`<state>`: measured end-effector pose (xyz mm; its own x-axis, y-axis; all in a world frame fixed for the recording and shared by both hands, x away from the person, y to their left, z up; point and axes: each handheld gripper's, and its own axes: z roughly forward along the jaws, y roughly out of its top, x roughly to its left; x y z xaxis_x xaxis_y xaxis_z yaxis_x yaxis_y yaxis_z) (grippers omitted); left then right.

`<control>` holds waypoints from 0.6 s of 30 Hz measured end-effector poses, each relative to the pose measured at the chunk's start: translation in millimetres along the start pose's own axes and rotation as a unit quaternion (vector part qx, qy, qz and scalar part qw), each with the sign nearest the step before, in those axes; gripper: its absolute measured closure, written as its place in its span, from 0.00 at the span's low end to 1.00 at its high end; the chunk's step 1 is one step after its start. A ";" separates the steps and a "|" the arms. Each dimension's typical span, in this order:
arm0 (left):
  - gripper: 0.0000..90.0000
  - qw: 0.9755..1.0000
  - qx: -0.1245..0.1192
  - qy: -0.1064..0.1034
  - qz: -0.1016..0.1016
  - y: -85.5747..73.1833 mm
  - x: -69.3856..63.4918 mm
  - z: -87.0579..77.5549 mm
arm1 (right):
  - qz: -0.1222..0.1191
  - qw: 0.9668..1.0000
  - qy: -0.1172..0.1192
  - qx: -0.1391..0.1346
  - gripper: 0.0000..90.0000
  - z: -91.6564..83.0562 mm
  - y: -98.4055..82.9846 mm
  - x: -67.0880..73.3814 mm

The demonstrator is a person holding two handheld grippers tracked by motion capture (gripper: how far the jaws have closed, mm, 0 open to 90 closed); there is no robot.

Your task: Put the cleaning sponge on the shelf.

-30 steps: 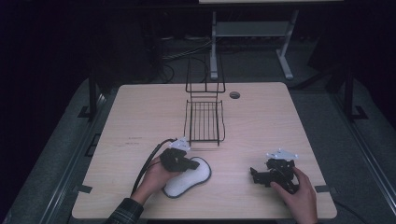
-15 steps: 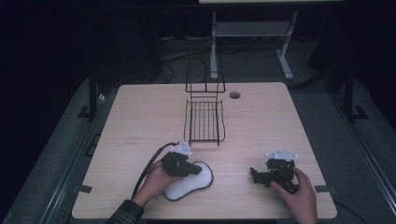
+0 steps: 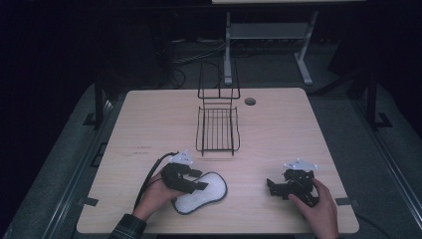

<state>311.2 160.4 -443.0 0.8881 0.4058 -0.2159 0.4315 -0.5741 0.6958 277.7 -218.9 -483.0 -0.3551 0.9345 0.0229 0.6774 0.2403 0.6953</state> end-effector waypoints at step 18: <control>0.15 0.999 0.006 0.033 0.014 -14.9 -6.0 1.7 | 0.000 1.000 0.000 0.000 0.00 0.0 0.0 0.0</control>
<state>299.8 165.3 -453.2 0.8877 0.4349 -0.1509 0.4088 -0.5941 0.6928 277.7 -218.9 -483.0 -0.3550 0.9346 0.0230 0.6776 0.2403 0.6951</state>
